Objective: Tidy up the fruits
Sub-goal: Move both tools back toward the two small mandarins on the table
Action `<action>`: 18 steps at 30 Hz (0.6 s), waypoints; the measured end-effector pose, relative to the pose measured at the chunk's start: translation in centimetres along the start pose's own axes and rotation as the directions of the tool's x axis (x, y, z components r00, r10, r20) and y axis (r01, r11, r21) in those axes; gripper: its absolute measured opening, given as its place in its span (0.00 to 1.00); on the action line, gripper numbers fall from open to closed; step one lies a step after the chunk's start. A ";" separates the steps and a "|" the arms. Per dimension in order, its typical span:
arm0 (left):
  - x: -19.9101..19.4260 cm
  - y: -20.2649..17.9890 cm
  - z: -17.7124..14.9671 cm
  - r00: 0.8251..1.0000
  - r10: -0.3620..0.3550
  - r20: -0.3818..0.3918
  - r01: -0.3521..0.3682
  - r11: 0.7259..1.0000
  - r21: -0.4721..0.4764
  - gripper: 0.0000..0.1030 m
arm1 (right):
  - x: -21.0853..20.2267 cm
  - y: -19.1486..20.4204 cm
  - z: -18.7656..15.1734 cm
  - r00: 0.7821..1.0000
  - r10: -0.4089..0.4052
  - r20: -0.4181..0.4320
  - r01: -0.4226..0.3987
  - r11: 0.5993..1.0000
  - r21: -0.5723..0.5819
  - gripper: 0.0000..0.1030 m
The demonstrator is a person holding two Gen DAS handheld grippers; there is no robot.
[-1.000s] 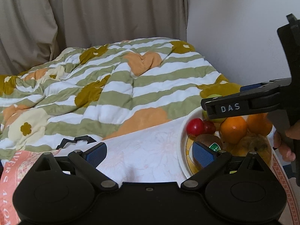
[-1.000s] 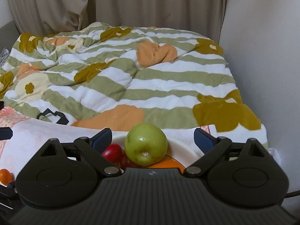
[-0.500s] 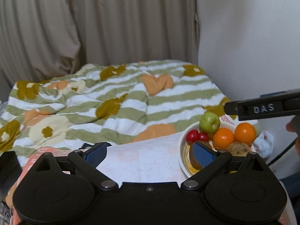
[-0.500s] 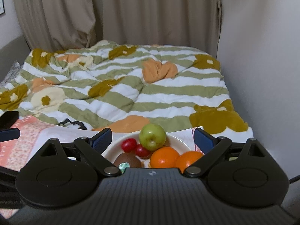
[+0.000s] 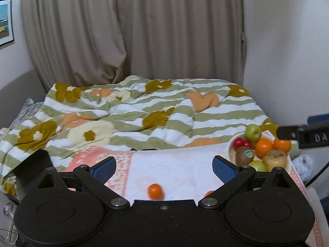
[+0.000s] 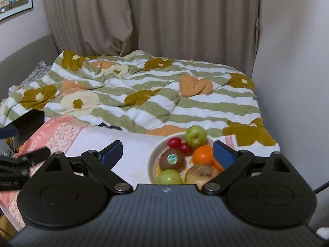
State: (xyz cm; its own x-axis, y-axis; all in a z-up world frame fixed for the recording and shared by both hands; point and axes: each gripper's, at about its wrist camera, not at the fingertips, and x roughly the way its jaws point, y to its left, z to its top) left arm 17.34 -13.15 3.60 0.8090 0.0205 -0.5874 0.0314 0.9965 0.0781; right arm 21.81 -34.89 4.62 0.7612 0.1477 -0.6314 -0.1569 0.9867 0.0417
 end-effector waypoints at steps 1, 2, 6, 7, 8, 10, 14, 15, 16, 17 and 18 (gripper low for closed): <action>0.0 0.6 -0.1 1.000 0.004 -0.001 -0.004 1.000 -0.002 0.99 | 0.0 0.5 -0.3 1.000 0.005 -0.007 -0.005 1.000 0.006 1.00; 0.2 1.1 -0.3 1.000 0.009 -0.001 -0.009 1.000 -0.002 0.99 | 0.1 1.0 -0.6 1.000 0.014 -0.015 -0.014 1.000 0.013 1.00; 1.7 3.3 -1.0 1.000 0.001 -0.020 -0.001 1.000 -0.004 0.99 | 1.2 3.1 -1.9 0.998 0.022 -0.054 -0.021 1.000 0.023 1.00; 2.2 3.7 -1.1 1.000 -0.002 -0.031 0.002 1.000 -0.002 0.99 | 1.7 3.7 -2.1 0.997 0.019 -0.069 -0.017 0.999 0.028 1.00; 2.9 4.2 -1.2 0.999 -0.004 -0.046 0.004 1.000 0.000 0.99 | 2.2 4.1 -2.4 0.997 0.018 -0.080 -0.015 0.999 0.033 1.00; 4.3 5.2 -1.5 0.997 -0.013 -0.072 0.013 1.000 0.000 0.99 | 3.4 4.9 -2.7 0.995 0.015 -0.102 -0.010 0.999 0.045 1.00; 7.6 7.0 -2.3 0.989 -0.061 -0.135 0.060 0.998 -0.006 0.99 | 6.3 6.8 -3.8 0.988 -0.001 -0.155 0.009 0.999 0.051 1.00; 8.4 7.2 -2.4 0.986 -0.072 -0.151 0.072 0.997 -0.004 0.99 | 7.1 7.2 -4.1 0.986 -0.005 -0.167 0.014 0.998 0.053 1.00; 9.3 7.5 -2.6 0.982 -0.082 -0.168 0.083 0.997 0.000 0.99 | 7.7 7.5 -4.4 0.984 -0.008 -0.177 0.018 0.998 0.055 1.00; 10.3 7.6 -2.9 0.978 -0.094 -0.188 0.096 0.995 0.002 0.99 | 8.5 8.0 -4.8 0.982 -0.011 -0.189 0.022 0.998 0.057 1.00; 11.1 7.8 -3.0 0.972 -0.109 -0.208 0.112 0.994 0.000 0.99 | 9.1 8.3 -5.1 0.980 -0.013 -0.201 0.025 0.998 0.057 1.00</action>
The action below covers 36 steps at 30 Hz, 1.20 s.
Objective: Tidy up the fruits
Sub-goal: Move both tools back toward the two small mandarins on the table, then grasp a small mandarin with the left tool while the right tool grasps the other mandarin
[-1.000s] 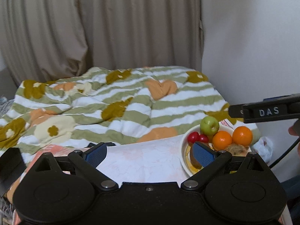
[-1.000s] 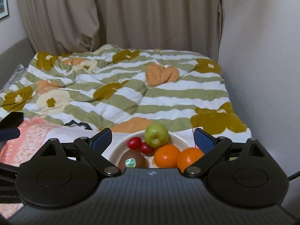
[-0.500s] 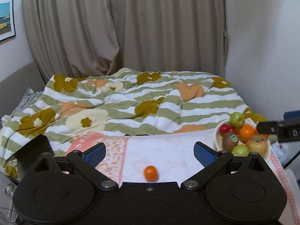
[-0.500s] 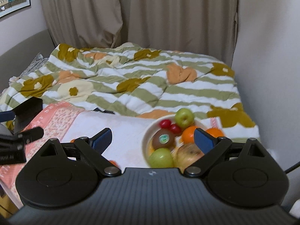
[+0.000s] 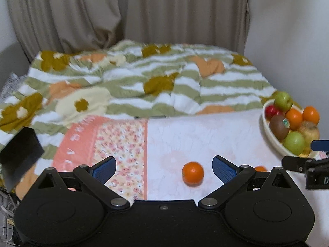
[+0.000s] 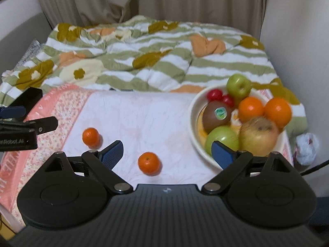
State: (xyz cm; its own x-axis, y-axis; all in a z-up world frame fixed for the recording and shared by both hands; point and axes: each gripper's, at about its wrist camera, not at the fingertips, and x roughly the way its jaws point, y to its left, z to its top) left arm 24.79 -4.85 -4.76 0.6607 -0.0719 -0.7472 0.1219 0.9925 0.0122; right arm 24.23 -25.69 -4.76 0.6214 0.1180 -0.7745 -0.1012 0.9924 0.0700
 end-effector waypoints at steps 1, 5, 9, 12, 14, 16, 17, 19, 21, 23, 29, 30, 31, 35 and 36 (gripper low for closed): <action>0.9 0.4 0.0 1.000 -0.021 -0.023 0.021 1.000 -0.001 0.99 | 0.8 0.4 -0.2 1.000 -0.006 -0.014 0.006 1.000 0.000 1.00; 3.4 1.0 -0.2 0.992 -0.090 -0.083 0.091 0.996 0.007 0.97 | 3.3 1.6 -1.1 0.997 -0.027 -0.067 0.027 1.000 0.001 1.00; 5.5 0.8 -0.5 0.980 -0.156 -0.122 0.160 0.987 0.030 0.93 | 4.9 2.4 -2.0 0.994 -0.052 -0.101 0.053 0.999 0.008 1.00; 6.7 0.0 -0.6 0.968 -0.201 -0.152 0.210 0.976 0.051 0.87 | 5.7 2.3 -2.3 0.991 -0.050 -0.123 0.054 0.998 0.030 0.91; 7.3 -0.6 -0.9 0.963 -0.211 -0.166 0.226 0.971 0.079 0.76 | 6.1 2.4 -2.6 0.990 -0.051 -0.129 0.056 0.998 0.035 0.91; 7.9 -0.9 -1.1 0.960 -0.219 -0.177 0.237 0.968 0.087 0.66 | 6.3 2.5 -2.7 0.990 -0.050 -0.129 0.054 0.998 0.033 0.89; 8.3 -1.0 -1.1 0.957 -0.223 -0.184 0.242 0.966 0.088 0.60 | 6.4 2.6 -2.8 0.991 -0.046 -0.128 0.051 0.998 0.034 0.88; 8.3 -1.1 -1.1 0.961 -0.218 -0.172 0.237 0.966 0.100 0.54 | 6.7 2.5 -2.8 0.991 -0.037 -0.131 0.043 0.998 0.039 0.83; 8.3 -1.1 -1.1 0.956 -0.238 -0.170 0.258 0.960 0.107 0.44 | 6.8 2.5 -2.9 0.991 -0.032 -0.130 0.038 0.998 0.042 0.81; 8.3 -1.3 -1.0 0.954 -0.246 -0.172 0.267 0.958 0.110 0.39 | 7.1 2.7 -2.8 0.991 -0.032 -0.132 0.037 0.999 0.036 0.77; 7.9 -1.1 -1.3 0.956 -0.236 -0.174 0.259 0.958 0.124 0.39 | 7.7 3.0 -2.7 0.990 -0.036 -0.133 0.041 0.998 0.039 0.70; 7.9 -1.0 -1.4 0.956 -0.234 -0.175 0.257 0.959 0.122 0.39 | 7.8 3.1 -2.6 0.990 -0.035 -0.133 0.041 0.998 0.039 0.69; 7.8 -0.8 -1.5 0.956 -0.233 -0.176 0.256 0.959 0.119 0.39 | 7.8 3.1 -2.6 0.991 -0.037 -0.131 0.042 0.998 0.037 0.69; 7.5 -0.4 -1.8 0.958 -0.226 -0.177 0.247 0.963 0.109 0.39 | 7.9 3.1 -2.5 0.991 -0.049 -0.122 0.053 0.998 0.032 0.54; 7.4 -0.4 -1.8 0.958 -0.224 -0.178 0.245 0.964 0.106 0.39 | 7.9 3.1 -2.5 0.992 -0.048 -0.120 0.052 0.998 0.028 0.50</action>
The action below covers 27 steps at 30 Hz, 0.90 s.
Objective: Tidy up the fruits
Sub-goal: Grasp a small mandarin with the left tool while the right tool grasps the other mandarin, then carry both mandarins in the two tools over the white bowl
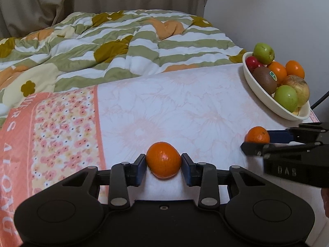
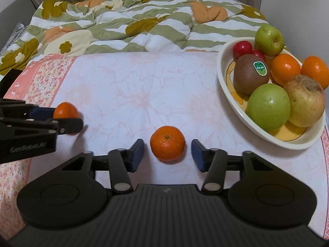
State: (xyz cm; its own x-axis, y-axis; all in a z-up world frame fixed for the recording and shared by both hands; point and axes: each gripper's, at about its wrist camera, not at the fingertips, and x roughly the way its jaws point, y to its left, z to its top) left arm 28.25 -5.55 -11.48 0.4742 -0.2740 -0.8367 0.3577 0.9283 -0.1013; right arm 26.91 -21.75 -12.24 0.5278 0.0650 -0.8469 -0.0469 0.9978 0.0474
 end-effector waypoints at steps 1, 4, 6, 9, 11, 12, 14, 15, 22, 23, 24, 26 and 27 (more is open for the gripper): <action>-0.1 0.0 -0.1 1.000 0.003 0.000 -0.003 1.000 -0.001 0.39 | 0.0 0.1 0.1 1.000 -0.002 0.000 0.002 1.000 -0.002 0.50; -0.7 0.2 -0.3 1.000 0.004 0.007 -0.004 1.000 -0.008 0.39 | -0.3 0.2 0.1 1.000 -0.001 0.006 0.001 1.000 -0.005 0.50; -1.3 0.1 -0.3 1.000 0.004 0.018 -0.004 1.000 -0.010 0.39 | -0.7 0.3 0.2 1.000 -0.001 0.014 0.001 1.000 -0.009 0.50; -2.3 0.0 -0.4 0.999 0.001 0.038 0.000 1.000 -0.012 0.39 | -1.6 0.5 0.1 1.000 -0.002 0.030 0.002 1.000 -0.009 0.50; -3.1 -0.3 -0.4 0.998 -0.004 0.055 0.005 1.000 -0.015 0.39 | -2.4 0.5 0.1 0.999 -0.003 0.041 0.003 1.000 -0.008 0.50; -3.5 -0.4 -0.4 0.998 -0.007 0.062 0.008 1.000 -0.017 0.39 | -2.9 0.5 0.1 0.999 -0.006 0.048 0.006 1.000 -0.009 0.50; -4.4 -0.8 -0.3 0.997 -0.015 0.080 0.016 1.000 -0.018 0.39 | -4.0 0.4 0.1 0.998 -0.010 0.061 0.011 1.000 -0.008 0.50; -4.9 -1.2 -0.3 0.996 -0.019 0.093 0.020 1.000 -0.016 0.39 | -4.6 0.3 0.0 0.998 -0.011 0.069 0.012 1.000 -0.005 0.50; -8.2 -4.2 0.2 0.987 -0.004 0.163 0.006 1.000 -0.014 0.39 | -8.9 -1.6 -0.3 0.992 -0.003 0.126 0.002 1.000 0.006 0.50; -8.7 -4.8 0.3 0.985 0.002 0.175 0.002 1.000 -0.019 0.39 | -9.6 -2.2 -0.3 0.991 0.003 0.135 -0.003 1.000 0.006 0.50; -9.1 -5.3 0.4 0.982 0.009 0.186 -0.005 1.000 -0.022 0.39 | -10.1 -2.7 -0.3 0.990 0.007 0.143 -0.008 1.000 0.005 0.50; -9.9 -6.5 0.6 0.979 0.026 0.204 -0.020 0.999 -0.028 0.39 | -11.2 -4.0 -0.5 0.988 0.016 0.155 -0.016 1.000 -0.001 0.50; -10.3 -7.2 0.8 0.976 0.032 0.215 -0.026 0.999 -0.034 0.39 | -11.7 -4.5 -0.5 0.987 0.020 0.161 -0.020 1.000 -0.004 0.50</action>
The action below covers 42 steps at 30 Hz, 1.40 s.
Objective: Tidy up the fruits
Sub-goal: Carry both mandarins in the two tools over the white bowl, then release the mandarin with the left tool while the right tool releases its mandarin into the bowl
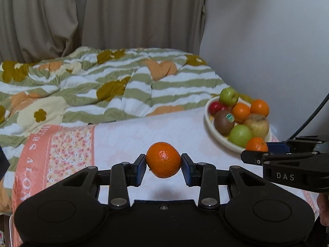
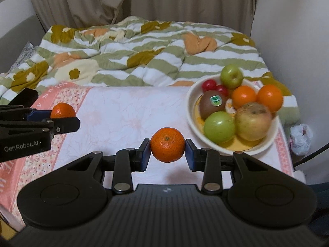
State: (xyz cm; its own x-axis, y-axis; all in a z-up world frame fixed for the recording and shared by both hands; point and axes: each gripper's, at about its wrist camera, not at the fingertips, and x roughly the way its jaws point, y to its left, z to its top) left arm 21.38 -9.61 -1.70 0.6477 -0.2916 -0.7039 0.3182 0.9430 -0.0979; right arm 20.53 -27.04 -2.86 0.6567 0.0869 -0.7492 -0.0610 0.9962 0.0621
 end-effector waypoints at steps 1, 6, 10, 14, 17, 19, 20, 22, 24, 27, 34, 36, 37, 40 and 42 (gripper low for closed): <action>-0.2 -0.6 0.2 1.000 0.005 0.008 -0.005 1.000 -0.003 0.39 | -0.5 -0.7 0.1 1.000 0.004 0.007 -0.004 1.000 -0.005 0.50; -0.7 -4.3 1.0 0.999 0.024 0.044 -0.023 1.000 -0.015 0.39 | -2.3 -4.4 0.4 0.999 0.015 0.036 -0.014 1.000 -0.028 0.50; -0.3 -7.0 1.8 0.998 0.030 0.063 -0.029 0.999 -0.027 0.39 | -3.3 -7.4 0.6 0.998 0.025 0.060 -0.022 0.998 -0.051 0.50; 0.8 -9.6 2.7 0.996 0.033 0.078 -0.031 0.999 -0.028 0.39 | -3.4 -10.1 1.2 0.996 0.035 0.078 -0.029 0.996 -0.081 0.50; 2.0 -11.1 3.5 0.997 0.031 0.077 -0.029 0.999 -0.024 0.39 | -3.0 -11.9 1.8 0.996 0.038 0.085 -0.031 0.995 -0.092 0.50; 3.2 -11.8 4.1 0.997 0.025 0.073 -0.023 0.999 -0.022 0.39 | -2.5 -13.0 2.3 0.996 0.040 0.086 -0.031 0.995 -0.095 0.49; 4.0 -12.2 4.4 0.998 0.019 0.067 -0.018 1.000 -0.018 0.39 | -2.2 -13.4 2.6 0.996 0.038 0.087 -0.029 0.995 -0.100 0.50; 5.2 -12.7 4.9 0.998 0.009 0.057 -0.009 1.000 -0.008 0.39 | -1.5 -14.2 3.1 0.996 0.034 0.084 -0.025 0.994 -0.102 0.50; 6.6 -13.2 5.5 0.999 -0.003 0.045 0.003 1.000 0.007 0.39 | -0.8 -14.9 3.7 0.996 0.026 0.084 -0.017 0.995 -0.098 0.50; 8.8 -13.8 6.3 1.000 -0.025 0.019 0.024 0.999 0.041 0.39 | 0.3 -15.8 4.6 0.996 0.014 0.085 -0.007 0.996 -0.087 0.49; 13.9 -15.4 7.5 0.997 -0.065 -0.045 0.072 0.984 0.162 0.39 | 2.5 -17.3 6.2 0.997 -0.019 0.080 0.021 0.999 -0.031 0.50; 14.9 -15.8 7.6 0.996 -0.074 -0.059 0.084 0.978 0.190 0.39 | 2.9 -17.6 6.6 0.996 -0.032 0.083 0.033 0.999 -0.021 0.50; 15.4 -15.9 7.6 0.995 -0.079 -0.066 0.091 0.976 0.200 0.39 | 3.1 -17.7 6.7 0.996 -0.036 0.084 0.038 0.999 -0.015 0.50; 16.6 -16.3 7.5 0.993 -0.085 -0.080 0.101 0.967 0.232 0.39 | 3.5 -18.1 7.0 0.995 -0.053 0.081 0.053 0.999 -0.002 0.50; 17.0 -16.4 7.6 0.992 -0.096 -0.086 0.114 0.963 0.245 0.39 | 3.7 -18.4 7.1 0.995 -0.062 0.078 0.061 0.998 0.014 0.50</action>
State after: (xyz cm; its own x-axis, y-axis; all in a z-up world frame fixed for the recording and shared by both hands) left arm 32.43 -31.21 -6.70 0.5525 -0.3660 -0.7488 0.5502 0.8350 -0.0022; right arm 29.42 -45.00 -2.14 0.7161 0.0256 -0.6975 -0.0109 0.9996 0.0255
